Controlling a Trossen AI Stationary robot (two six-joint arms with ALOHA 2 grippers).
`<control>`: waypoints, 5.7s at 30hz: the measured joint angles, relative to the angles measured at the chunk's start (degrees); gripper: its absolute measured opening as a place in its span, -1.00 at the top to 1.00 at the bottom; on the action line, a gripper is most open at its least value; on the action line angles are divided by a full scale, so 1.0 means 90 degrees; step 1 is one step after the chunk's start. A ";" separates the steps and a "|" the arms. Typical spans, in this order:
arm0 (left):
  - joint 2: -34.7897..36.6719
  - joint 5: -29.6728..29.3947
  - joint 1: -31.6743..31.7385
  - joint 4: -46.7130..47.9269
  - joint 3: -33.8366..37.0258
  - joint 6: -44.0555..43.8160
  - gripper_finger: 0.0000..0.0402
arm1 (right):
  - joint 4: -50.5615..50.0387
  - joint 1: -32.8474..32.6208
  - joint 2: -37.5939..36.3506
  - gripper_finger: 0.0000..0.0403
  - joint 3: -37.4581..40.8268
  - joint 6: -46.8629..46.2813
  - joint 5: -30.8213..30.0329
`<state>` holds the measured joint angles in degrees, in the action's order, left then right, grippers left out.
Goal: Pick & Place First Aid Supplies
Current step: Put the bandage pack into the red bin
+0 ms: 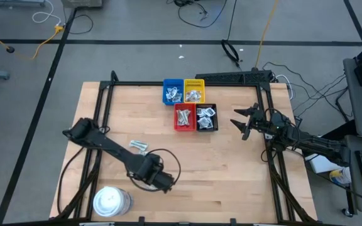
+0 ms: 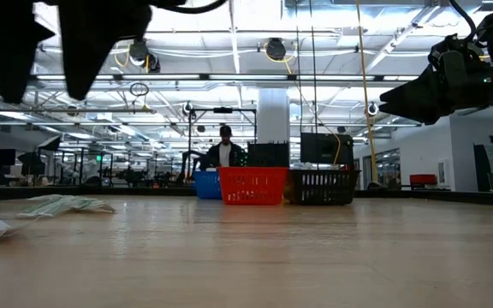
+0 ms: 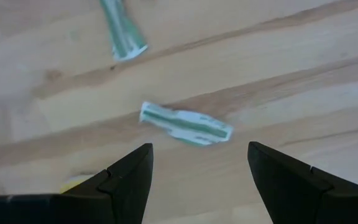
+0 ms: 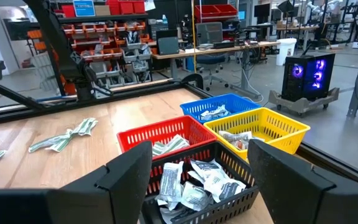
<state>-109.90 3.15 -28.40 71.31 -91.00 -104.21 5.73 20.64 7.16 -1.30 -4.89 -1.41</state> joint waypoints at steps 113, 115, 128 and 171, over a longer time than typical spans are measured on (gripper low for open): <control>0.1494 0.0314 0.1520 0.0206 0.0646 0.2263 0.99 | 0.0001 0.0000 -0.0002 -0.29 0.0000 0.0001 0.0001; 0.1400 0.0336 0.1802 0.0233 0.0520 0.2551 0.99 | 0.0001 0.0000 -0.0002 -0.28 -0.0001 0.0001 0.0002; 0.0657 0.0551 0.3995 0.0280 -0.0119 0.4400 0.99 | 0.0001 0.0000 -0.0002 -0.29 0.0002 0.0000 0.0002; -0.2411 0.0482 0.5838 0.1156 -0.4302 0.6733 1.00 | 0.0001 0.0000 -0.0001 -0.29 0.0002 0.0000 0.0000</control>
<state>-131.60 7.49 24.14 81.72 -129.72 -43.62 5.74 20.64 7.15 -1.28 -4.88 -1.41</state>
